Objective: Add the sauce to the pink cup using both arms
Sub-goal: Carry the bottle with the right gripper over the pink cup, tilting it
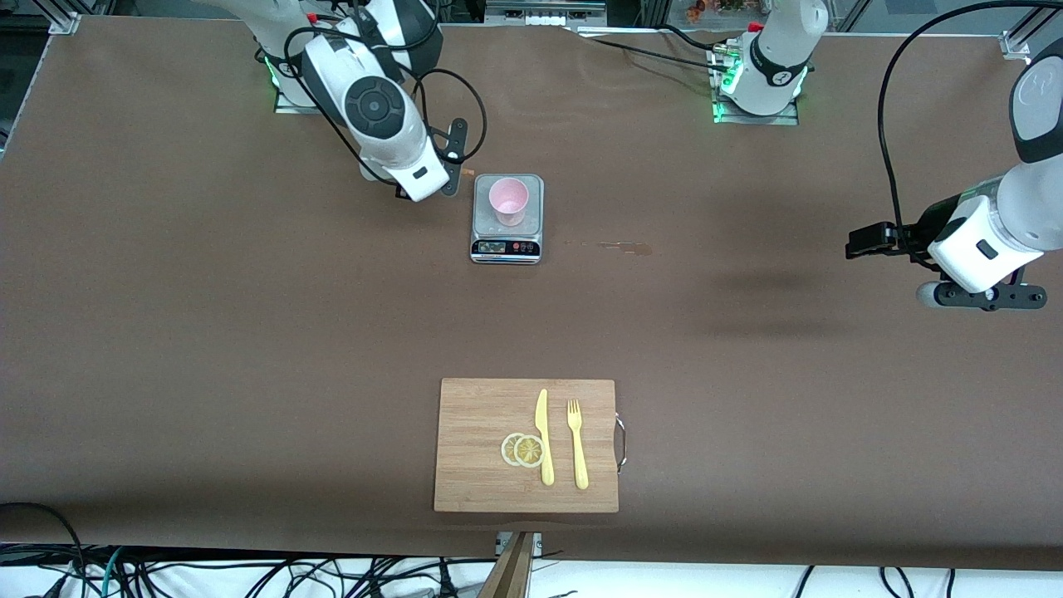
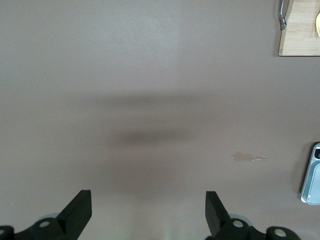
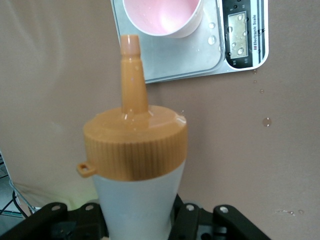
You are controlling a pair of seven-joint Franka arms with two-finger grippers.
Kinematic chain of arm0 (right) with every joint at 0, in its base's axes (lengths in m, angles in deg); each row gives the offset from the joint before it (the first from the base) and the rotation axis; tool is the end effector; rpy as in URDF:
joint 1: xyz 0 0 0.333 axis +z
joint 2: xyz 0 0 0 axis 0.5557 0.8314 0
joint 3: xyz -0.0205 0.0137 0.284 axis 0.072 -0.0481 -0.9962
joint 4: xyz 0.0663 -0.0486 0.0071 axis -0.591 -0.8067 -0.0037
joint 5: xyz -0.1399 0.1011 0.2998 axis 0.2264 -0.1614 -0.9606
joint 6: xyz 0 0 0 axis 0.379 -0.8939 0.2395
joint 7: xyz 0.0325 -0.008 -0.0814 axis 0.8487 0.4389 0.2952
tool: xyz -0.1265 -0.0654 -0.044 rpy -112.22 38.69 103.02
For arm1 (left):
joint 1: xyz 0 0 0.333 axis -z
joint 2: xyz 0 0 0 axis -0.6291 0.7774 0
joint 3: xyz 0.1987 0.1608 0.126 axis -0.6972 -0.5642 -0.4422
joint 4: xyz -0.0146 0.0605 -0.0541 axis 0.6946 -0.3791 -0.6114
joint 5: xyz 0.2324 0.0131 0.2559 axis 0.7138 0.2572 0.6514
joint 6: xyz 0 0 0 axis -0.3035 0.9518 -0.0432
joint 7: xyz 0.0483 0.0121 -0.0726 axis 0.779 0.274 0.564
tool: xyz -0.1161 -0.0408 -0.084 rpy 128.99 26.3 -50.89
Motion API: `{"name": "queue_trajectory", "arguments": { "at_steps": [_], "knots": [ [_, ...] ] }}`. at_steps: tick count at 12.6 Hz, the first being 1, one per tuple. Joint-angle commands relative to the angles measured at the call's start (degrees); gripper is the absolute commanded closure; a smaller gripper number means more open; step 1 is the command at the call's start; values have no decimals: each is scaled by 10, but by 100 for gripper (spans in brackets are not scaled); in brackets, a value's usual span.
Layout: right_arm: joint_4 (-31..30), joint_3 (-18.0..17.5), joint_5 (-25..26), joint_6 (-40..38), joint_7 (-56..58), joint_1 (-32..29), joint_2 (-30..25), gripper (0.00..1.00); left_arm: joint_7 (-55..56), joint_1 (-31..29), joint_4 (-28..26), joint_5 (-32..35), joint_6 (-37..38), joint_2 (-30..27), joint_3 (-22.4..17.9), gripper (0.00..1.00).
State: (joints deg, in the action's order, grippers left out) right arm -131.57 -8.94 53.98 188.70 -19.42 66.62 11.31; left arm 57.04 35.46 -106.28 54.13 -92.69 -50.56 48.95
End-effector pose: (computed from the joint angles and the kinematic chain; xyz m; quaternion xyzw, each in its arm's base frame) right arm 0.3542 0.3064 0.3040 -0.7508 -0.6380 0.1595 0.0616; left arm 0.5448 -0.0264 0.4636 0.9942 0.0014 -0.1025 0.0322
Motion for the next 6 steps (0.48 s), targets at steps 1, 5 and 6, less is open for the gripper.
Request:
{"name": "queue_trajectory", "arguments": {
  "at_steps": [1,5,6],
  "knots": [
    [-5,-7,41,0,-57,15,-2,77,-6,-3,20,0,8,9,2,0],
    [13,-27,69,-10,-122,41,18,77,-6,-3,21,-1,8,9,2,0],
    [27,-31,81,-17,-139,47,31,77,-6,-3,21,-1,8,9,2,0]
  ]
}}
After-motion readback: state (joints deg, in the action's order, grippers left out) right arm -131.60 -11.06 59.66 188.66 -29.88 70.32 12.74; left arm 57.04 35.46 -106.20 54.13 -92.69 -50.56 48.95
